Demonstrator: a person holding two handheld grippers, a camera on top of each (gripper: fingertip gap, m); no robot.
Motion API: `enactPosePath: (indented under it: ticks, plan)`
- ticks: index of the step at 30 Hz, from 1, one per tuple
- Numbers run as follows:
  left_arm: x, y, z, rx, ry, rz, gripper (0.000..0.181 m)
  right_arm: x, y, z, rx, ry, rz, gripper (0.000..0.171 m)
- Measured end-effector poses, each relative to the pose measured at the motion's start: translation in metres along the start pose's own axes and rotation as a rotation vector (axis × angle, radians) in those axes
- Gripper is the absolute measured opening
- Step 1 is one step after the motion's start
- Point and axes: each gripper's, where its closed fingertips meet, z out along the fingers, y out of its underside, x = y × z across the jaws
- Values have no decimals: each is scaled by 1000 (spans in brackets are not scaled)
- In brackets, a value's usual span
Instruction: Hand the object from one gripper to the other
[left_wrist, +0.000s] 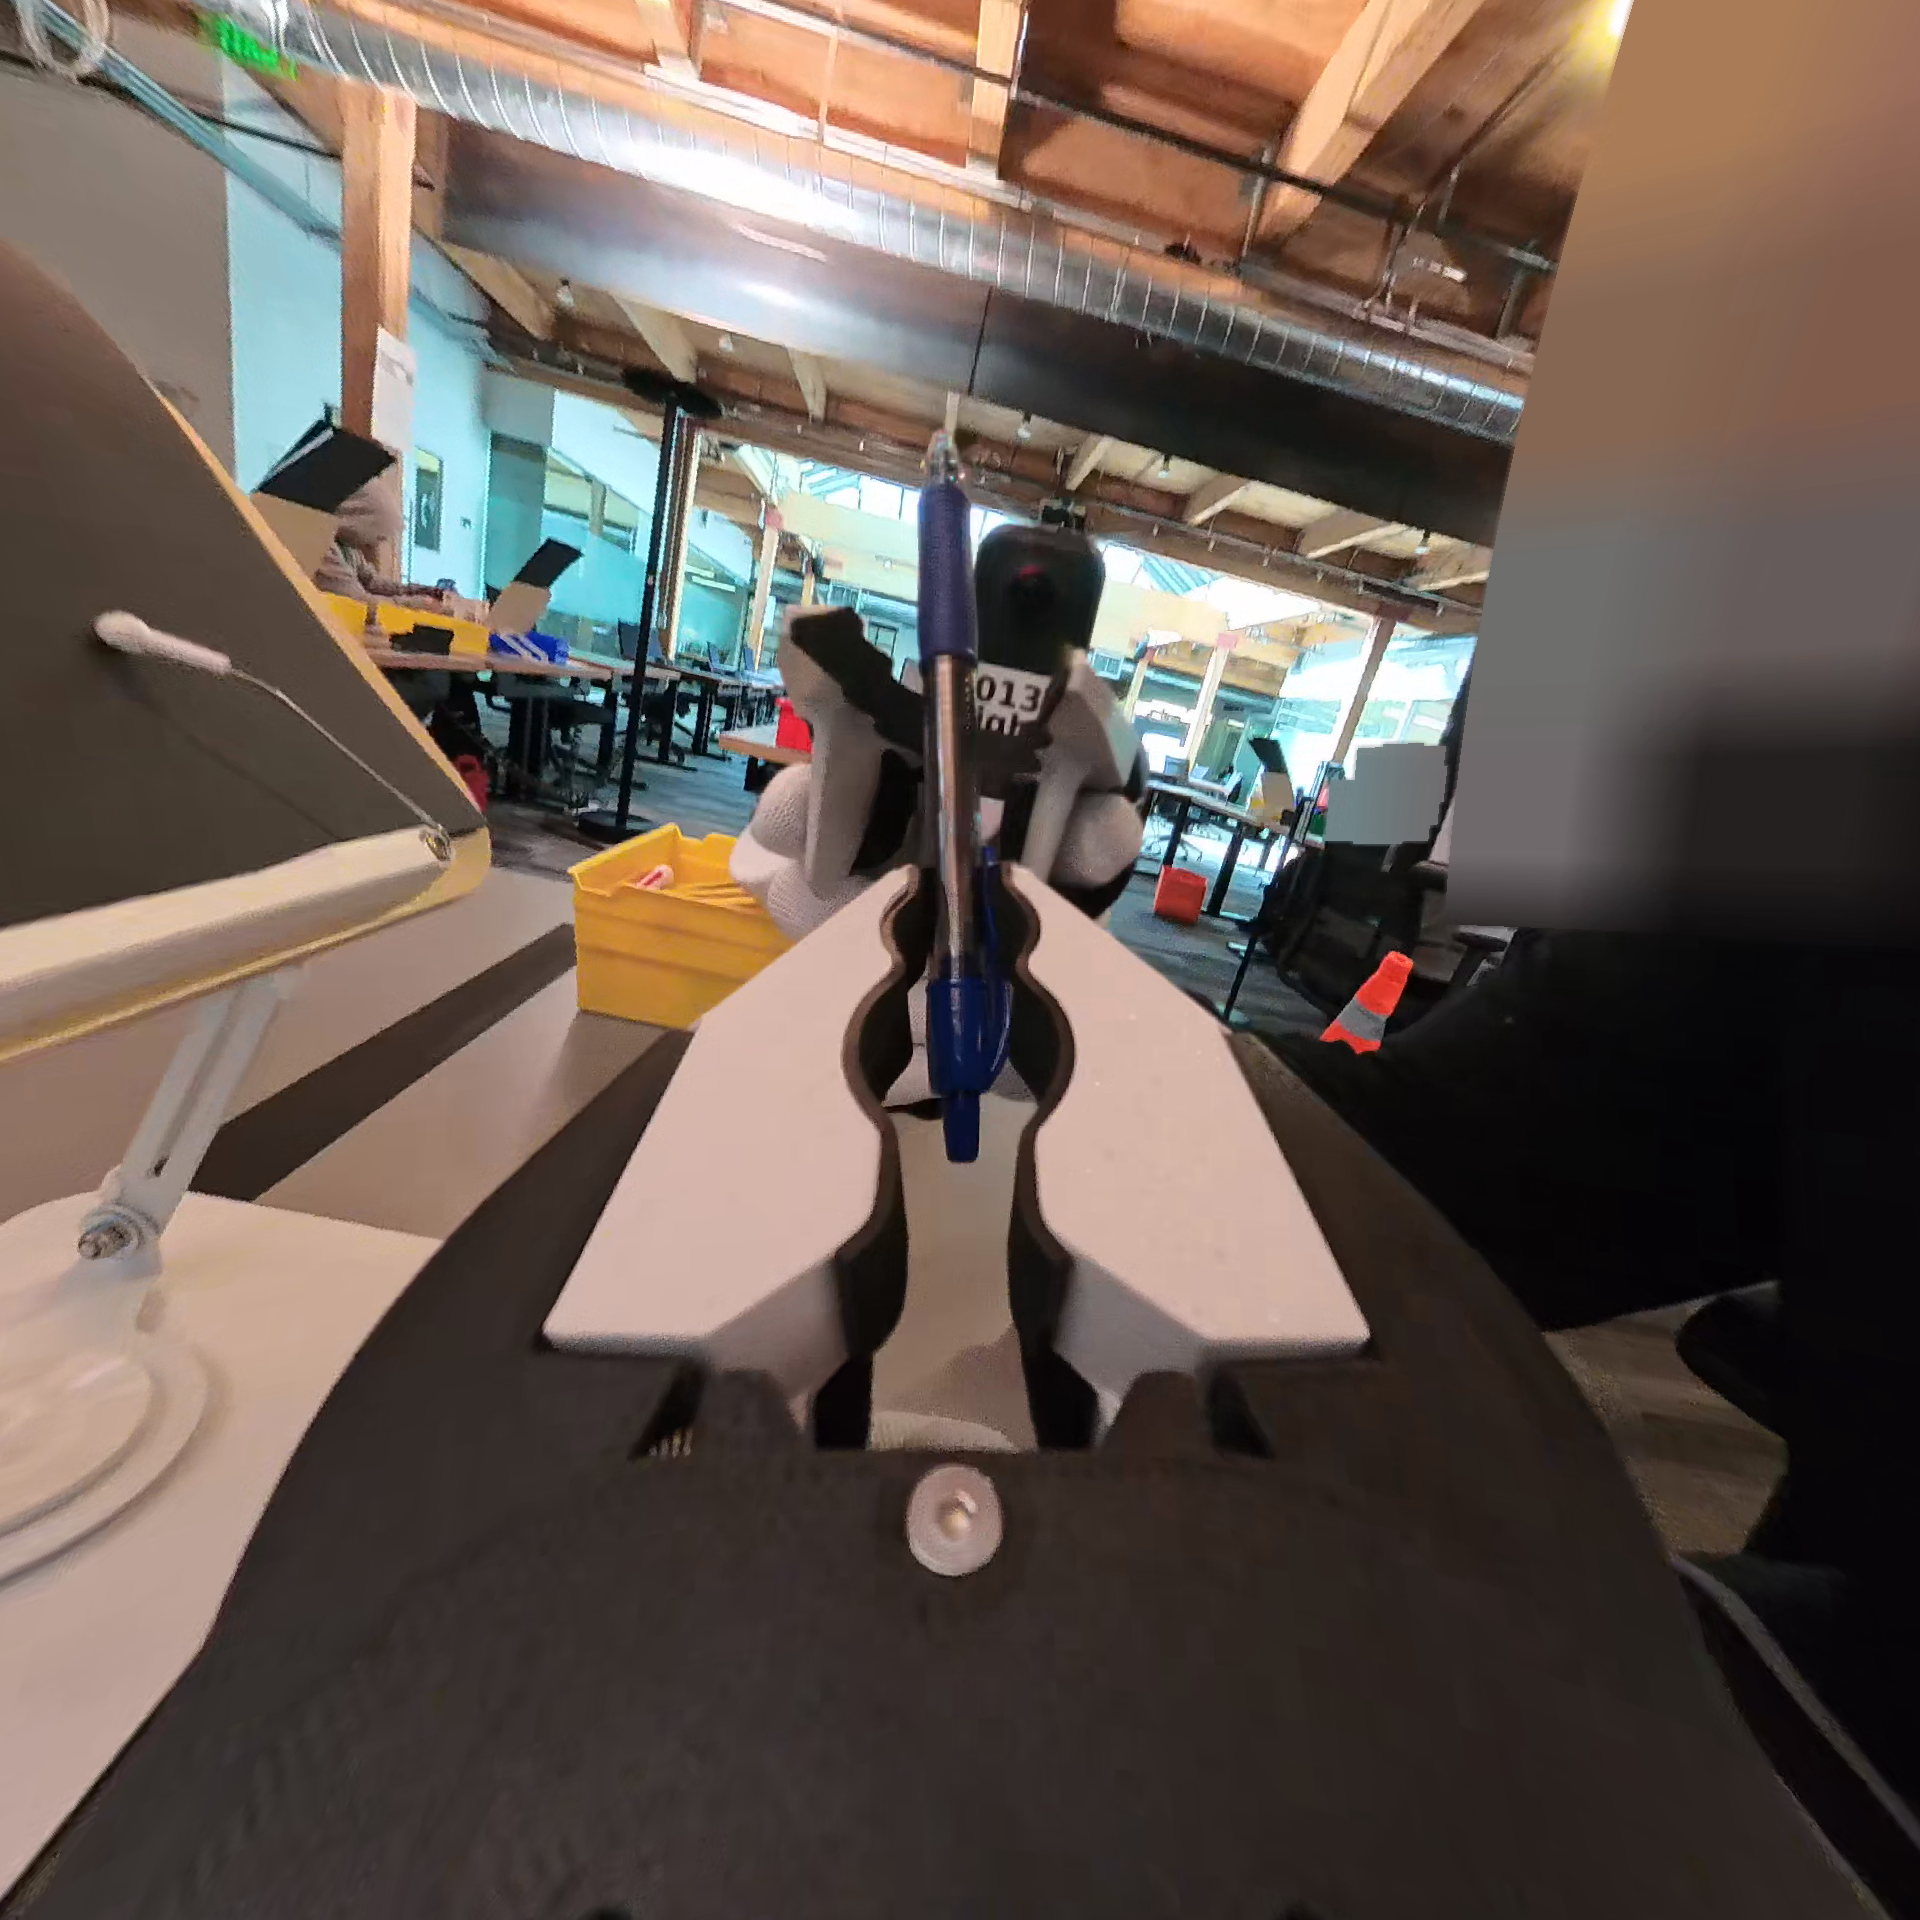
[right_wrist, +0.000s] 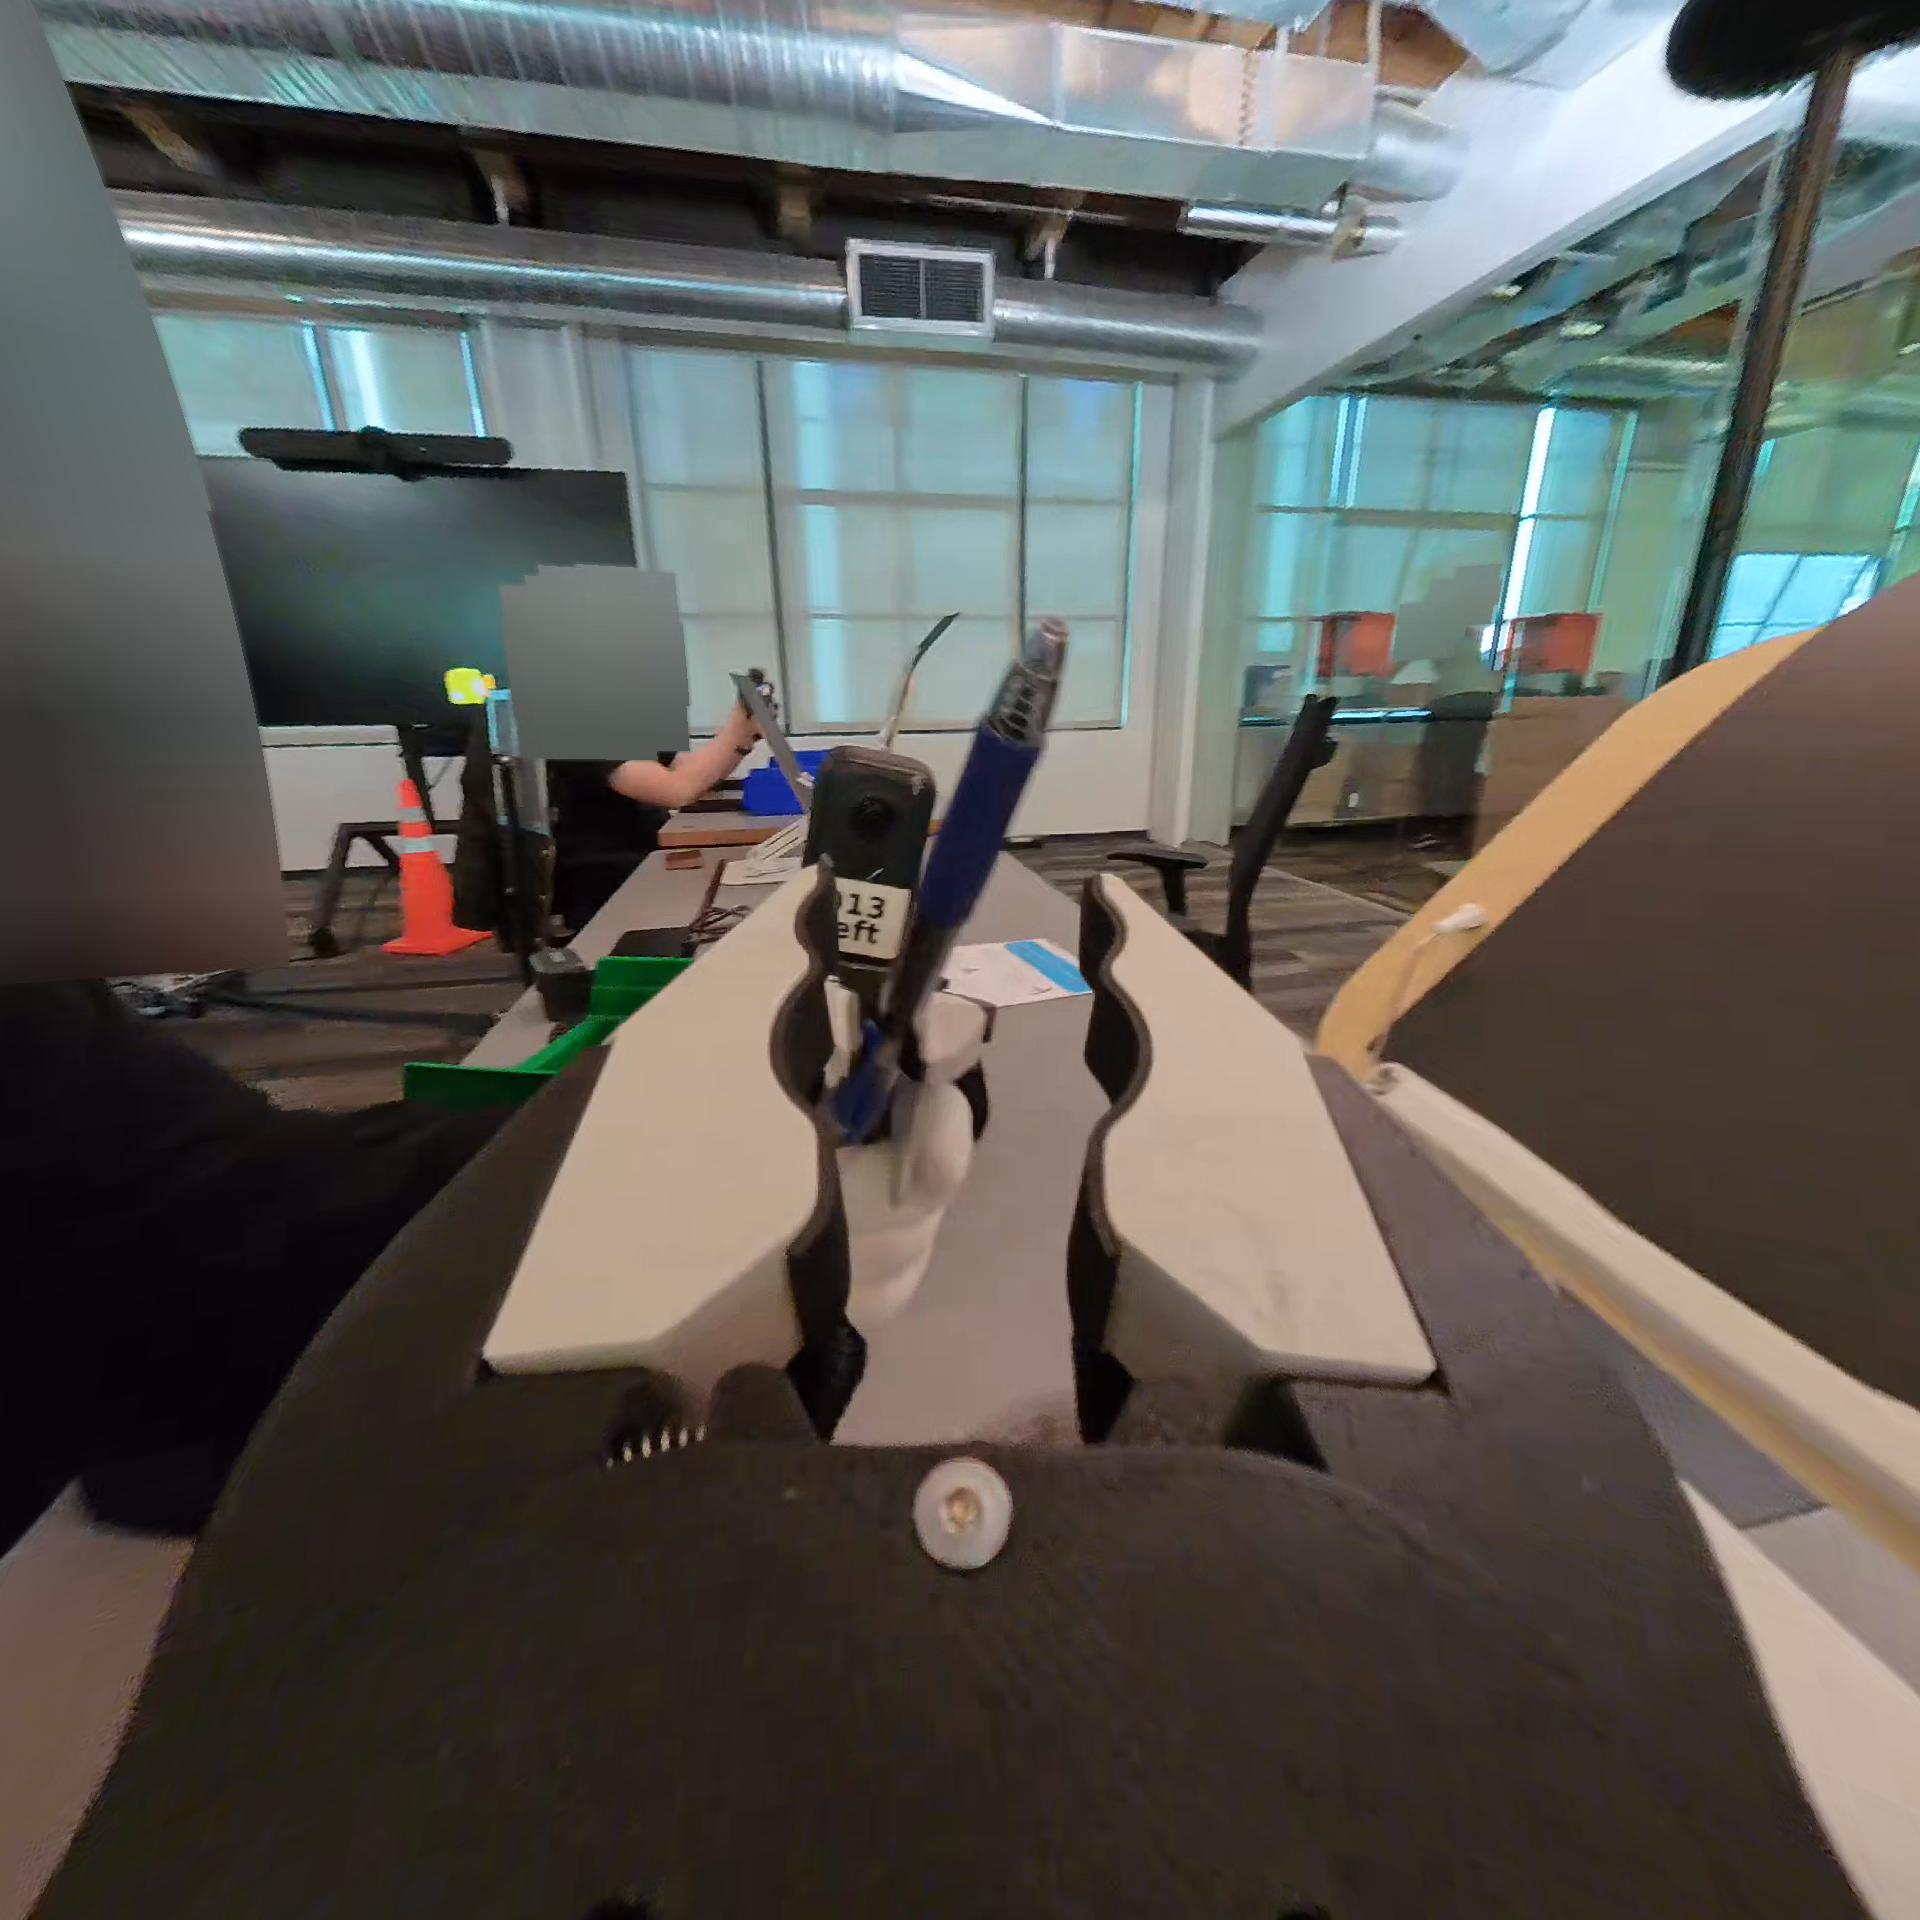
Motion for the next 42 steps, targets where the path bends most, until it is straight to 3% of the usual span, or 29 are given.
enactPosePath:
  ticks: [1, 2, 4, 9, 14, 17, 23, 27, 30, 36, 42]
  plan:
    - [0, 3, 1, -6, 3, -6, 10, -3, 4, 3, -11, -16, 8, 40]
    - [0, 5, 1, -2, 12, -16, 10, -6, 7, 4, -20, -31, 2, 22]
    - [0, 8, 2, -5, 17, -19, 10, -4, 9, 4, -22, -23, 10, 11]
    - [-8, 11, 2, -45, -58, 34, 13, -2, 11, 2, -67, -19, 5, 9]
    - [-27, 5, -11, -132, -248, 222, 37, 13, 8, -9, -138, 65, -67, 8]
    - [-28, -6, -15, -128, -278, 198, 41, 33, 13, -22, -279, 217, -371, 8]
    - [-8, -24, -5, -59, -154, -67, 53, 63, 15, -38, -644, 541, -1375, 8]
    - [-8, -16, 4, -136, -214, -97, 55, 56, 29, -24, -674, 537, -1535, 9]
    - [-17, 2, 6, -235, -290, -112, 53, 46, 34, -10, -655, 524, -1584, 8]
    - [-28, 8, 2, -236, -348, -147, 13, 49, 42, -8, -665, 541, -1619, 8]
    - [-38, 10, -3, -250, -411, -80, 8, 50, 47, -8, -684, 528, -1588, 8]
